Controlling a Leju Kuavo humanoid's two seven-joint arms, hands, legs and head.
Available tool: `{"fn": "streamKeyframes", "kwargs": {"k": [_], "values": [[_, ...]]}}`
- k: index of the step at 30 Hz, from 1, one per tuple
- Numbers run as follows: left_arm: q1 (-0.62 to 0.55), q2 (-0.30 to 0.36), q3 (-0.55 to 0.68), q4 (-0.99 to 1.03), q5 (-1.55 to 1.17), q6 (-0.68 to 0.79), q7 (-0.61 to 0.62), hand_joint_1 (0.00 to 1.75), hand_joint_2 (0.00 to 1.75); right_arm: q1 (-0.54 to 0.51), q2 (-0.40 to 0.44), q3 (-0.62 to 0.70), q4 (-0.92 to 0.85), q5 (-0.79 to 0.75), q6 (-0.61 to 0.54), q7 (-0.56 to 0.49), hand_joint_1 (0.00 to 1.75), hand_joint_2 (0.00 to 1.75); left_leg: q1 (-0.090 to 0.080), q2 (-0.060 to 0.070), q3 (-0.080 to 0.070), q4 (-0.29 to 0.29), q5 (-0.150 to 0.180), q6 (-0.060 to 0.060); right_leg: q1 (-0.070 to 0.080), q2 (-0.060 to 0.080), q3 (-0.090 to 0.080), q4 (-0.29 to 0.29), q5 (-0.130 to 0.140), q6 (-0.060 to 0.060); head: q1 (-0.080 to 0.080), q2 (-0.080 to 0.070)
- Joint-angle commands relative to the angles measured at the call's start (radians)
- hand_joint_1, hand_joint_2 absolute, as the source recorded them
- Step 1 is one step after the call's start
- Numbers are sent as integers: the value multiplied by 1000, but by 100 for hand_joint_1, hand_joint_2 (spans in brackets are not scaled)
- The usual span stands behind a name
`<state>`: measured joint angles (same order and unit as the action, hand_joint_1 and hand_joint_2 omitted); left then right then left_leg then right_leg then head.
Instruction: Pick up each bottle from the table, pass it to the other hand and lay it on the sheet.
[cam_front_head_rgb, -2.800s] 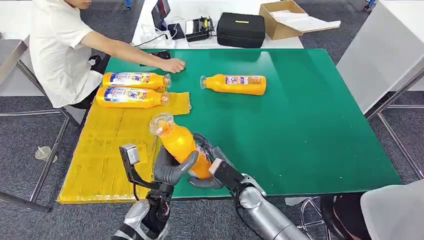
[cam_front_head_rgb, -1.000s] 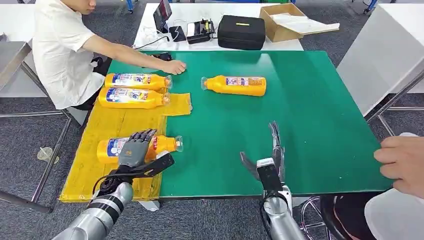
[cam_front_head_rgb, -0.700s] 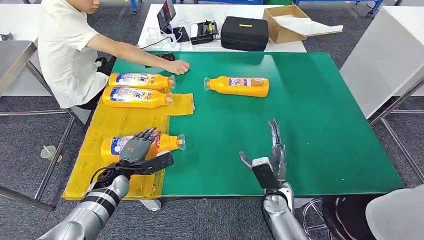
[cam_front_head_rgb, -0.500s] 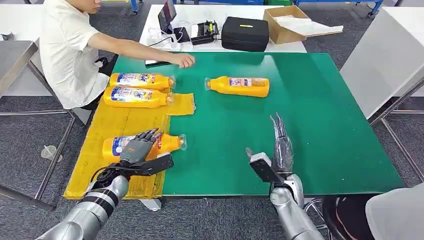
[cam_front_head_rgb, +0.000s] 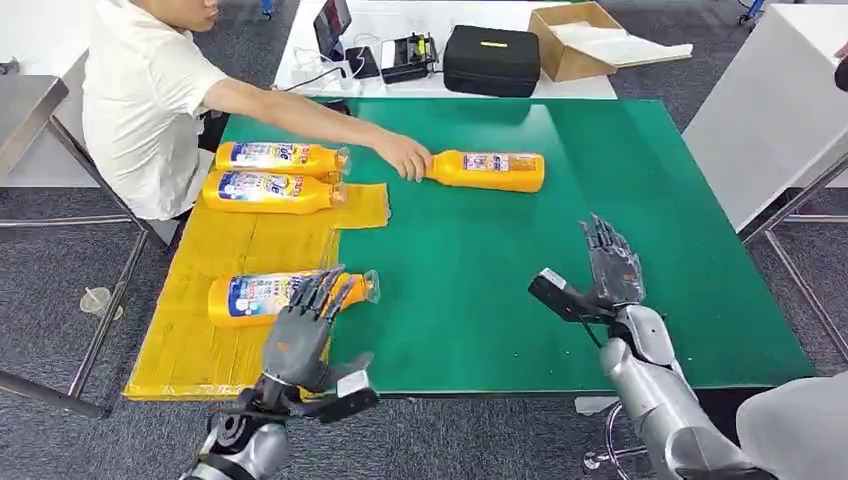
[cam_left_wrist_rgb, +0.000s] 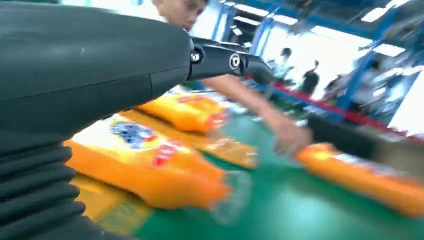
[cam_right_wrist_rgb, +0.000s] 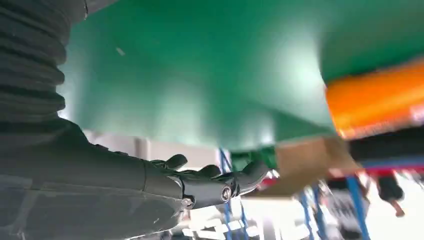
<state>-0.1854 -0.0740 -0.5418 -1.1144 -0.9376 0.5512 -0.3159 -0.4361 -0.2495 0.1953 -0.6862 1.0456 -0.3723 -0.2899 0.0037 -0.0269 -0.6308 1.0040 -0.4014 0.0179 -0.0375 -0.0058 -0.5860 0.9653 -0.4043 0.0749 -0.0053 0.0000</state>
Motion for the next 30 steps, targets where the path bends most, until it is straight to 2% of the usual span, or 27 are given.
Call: {"fn": "streamKeyframes", "kwargs": {"k": [1, 5, 7, 8, 12, 13, 17, 22, 27, 30], "values": [[49, 43, -138, -169, 21, -3, -3, 0, 175, -105, 9, 16, 212, 26, 58, 36, 0, 175, 1, 5, 2, 1, -2, -1, 2, 3, 1, 0, -1, -4, 0, 0], [47, 44, -137, -165, 25, -1, -6, 0, 175, -107, 10, 16, 214, 27, 58, 37, 0, 175, 1, 3, 0, 0, -1, -1, 1, 2, -1, 0, 0, -3, 0, 0], [43, 45, -140, -155, 28, 3, -12, 0, 175, -117, 15, 26, 229, 35, 71, 38, 0, 175, 2, 7, 3, 2, -4, -1, 3, 4, 3, 0, -2, -6, 0, 0], [41, 43, -143, -150, 28, 11, -15, 0, 175, -125, 20, 31, 236, 38, 73, 41, 0, 175, 1, 3, 0, 0, -1, -1, 1, 2, 0, 0, 0, -2, 0, 0], [27, 33, -153, -130, 34, 12, -16, 0, 175, -143, 36, 50, 245, 50, 72, 35, 0, 175, 2, 9, 4, 2, -4, -2, 3, 6, 3, 1, -2, -7, 0, 0], [26, 31, -154, -129, 34, 12, -16, 0, 175, -145, 38, 51, 245, 51, 73, 37, 0, 175, 1, 4, 0, 0, -1, -1, 1, 3, 0, 0, 0, -3, 0, 0], [24, 30, -155, -125, 35, 14, -15, 0, 175, -146, 39, 53, 246, 53, 73, 41, 0, 175, 2, 6, 2, 1, -2, -1, 3, 4, 1, 0, -1, -5, 0, 0], [22, 27, -159, -121, 42, 5, -16, 0, 175, -136, 61, 86, 217, 73, 7, 6, 0, 175, 1, 4, 0, 0, -1, -1, 1, 3, 0, 0, 0, -3, 0, 0], [27, 16, -149, -116, 33, -9, -8, 0, 175, -77, 95, 155, 87, 112, -74, -17, 0, 175, 2, 5, 1, 0, -2, -1, 3, 4, 1, -1, 0, -4, 0, 0], [39, 12, -136, -122, 17, -20, -1, 0, 175, 1, 102, 213, -104, 105, -60, -35, 0, 175, 2, 5, 1, 0, -2, -1, 3, 4, 0, -1, 0, -4, 0, 0]]}}
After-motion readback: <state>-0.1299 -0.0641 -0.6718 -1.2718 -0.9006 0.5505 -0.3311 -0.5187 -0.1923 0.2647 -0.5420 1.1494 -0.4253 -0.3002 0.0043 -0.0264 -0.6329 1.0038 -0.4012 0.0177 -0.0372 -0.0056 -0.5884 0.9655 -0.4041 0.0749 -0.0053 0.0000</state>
